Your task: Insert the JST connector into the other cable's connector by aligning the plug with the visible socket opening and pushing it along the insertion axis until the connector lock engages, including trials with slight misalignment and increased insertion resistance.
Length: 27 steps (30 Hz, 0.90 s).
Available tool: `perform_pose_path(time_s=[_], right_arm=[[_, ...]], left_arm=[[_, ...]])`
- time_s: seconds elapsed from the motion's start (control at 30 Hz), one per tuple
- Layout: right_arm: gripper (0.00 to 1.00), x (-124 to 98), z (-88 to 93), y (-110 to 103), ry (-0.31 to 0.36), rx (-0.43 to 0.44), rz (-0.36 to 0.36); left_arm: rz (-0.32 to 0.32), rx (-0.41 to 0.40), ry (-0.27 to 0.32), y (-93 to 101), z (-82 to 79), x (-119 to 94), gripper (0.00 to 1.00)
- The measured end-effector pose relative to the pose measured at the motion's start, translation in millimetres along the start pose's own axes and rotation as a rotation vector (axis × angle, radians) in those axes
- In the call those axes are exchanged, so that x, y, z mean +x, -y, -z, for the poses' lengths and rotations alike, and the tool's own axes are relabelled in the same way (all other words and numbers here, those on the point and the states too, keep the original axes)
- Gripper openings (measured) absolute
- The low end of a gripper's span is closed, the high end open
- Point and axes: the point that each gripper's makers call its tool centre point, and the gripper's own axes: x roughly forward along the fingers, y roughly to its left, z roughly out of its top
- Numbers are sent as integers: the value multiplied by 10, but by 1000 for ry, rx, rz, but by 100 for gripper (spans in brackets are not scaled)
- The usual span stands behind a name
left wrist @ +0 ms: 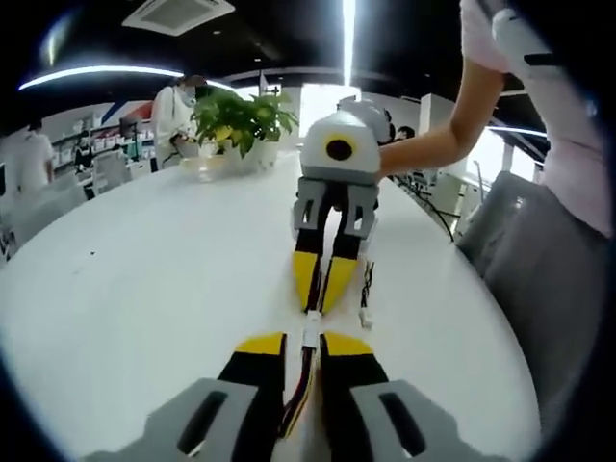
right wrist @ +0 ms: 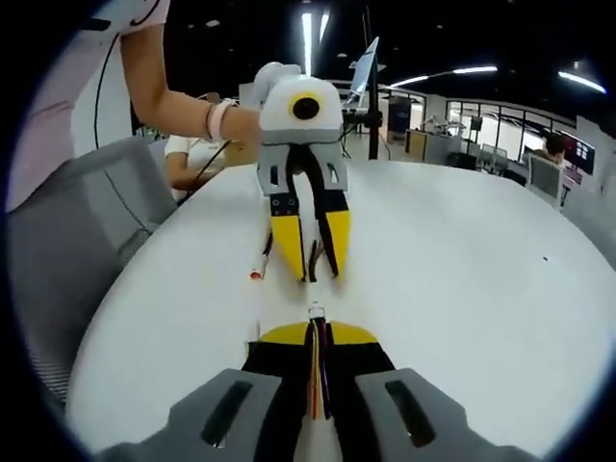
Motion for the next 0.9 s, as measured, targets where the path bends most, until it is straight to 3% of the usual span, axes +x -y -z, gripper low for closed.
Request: perform_pose_path(time_s=[0.2,0.3,0.47,0.9], right_arm=[[3,-93,-126,-42,17,-15,18],[2,-107,-110,-104,-4,-25,16],[4,-149,-59,-225,-18,-22,11],[4,-87,45,-454,-42,2,-30]], left_arm=[[-1,33,-10,78,-42,-123,7],[21,6,9,175,-47,-186,7],[39,39,-69,283,191,-307,6],[36,12,-95,419,327,-334,7]])
